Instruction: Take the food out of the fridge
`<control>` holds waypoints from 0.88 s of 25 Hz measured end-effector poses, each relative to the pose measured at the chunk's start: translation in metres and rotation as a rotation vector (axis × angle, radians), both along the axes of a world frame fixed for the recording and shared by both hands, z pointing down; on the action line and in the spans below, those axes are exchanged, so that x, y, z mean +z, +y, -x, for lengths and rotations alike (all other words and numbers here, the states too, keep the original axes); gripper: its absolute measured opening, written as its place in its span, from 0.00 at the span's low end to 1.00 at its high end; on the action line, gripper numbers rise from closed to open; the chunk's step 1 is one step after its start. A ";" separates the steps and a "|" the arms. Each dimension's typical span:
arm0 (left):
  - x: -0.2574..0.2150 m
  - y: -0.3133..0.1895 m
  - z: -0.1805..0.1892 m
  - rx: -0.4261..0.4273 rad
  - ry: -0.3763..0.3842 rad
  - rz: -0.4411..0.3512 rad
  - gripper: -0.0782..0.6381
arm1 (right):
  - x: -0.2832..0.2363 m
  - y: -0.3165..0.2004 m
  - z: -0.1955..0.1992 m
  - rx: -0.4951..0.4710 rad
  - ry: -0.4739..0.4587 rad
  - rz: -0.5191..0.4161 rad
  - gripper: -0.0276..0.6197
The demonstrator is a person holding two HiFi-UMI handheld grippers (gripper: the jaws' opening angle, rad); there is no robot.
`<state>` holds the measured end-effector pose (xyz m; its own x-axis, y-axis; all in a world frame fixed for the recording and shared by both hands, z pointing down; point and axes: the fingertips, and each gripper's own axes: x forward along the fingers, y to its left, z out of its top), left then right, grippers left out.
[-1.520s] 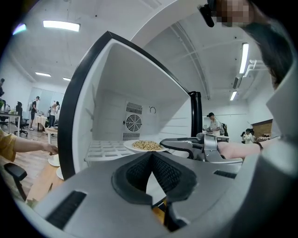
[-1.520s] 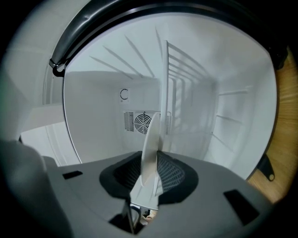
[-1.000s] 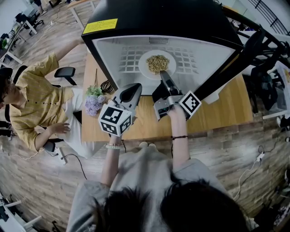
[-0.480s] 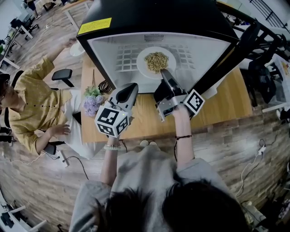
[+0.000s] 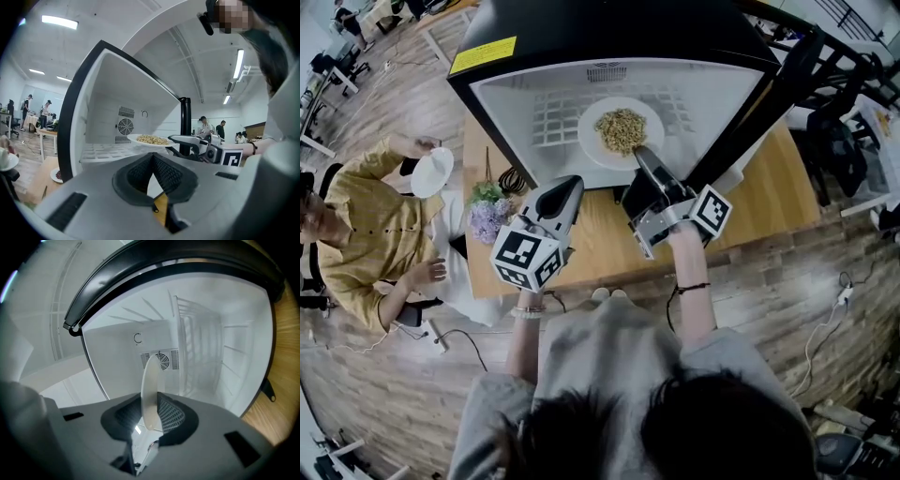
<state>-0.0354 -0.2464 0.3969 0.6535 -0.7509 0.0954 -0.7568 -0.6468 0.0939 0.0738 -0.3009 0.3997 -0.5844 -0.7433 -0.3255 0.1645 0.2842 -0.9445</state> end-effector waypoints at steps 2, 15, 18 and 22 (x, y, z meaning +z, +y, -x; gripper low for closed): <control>-0.001 0.004 -0.002 0.010 0.001 -0.003 0.12 | -0.002 0.005 -0.002 -0.007 0.005 -0.007 0.17; -0.004 0.027 -0.013 0.053 0.020 -0.001 0.12 | -0.002 0.038 -0.009 -0.047 -0.033 -0.008 0.18; -0.004 0.033 -0.014 0.055 0.025 0.002 0.12 | -0.001 0.045 -0.010 -0.055 -0.042 -0.003 0.18; -0.003 0.036 -0.017 0.060 0.031 0.006 0.12 | 0.001 0.055 -0.012 -0.062 -0.047 0.003 0.18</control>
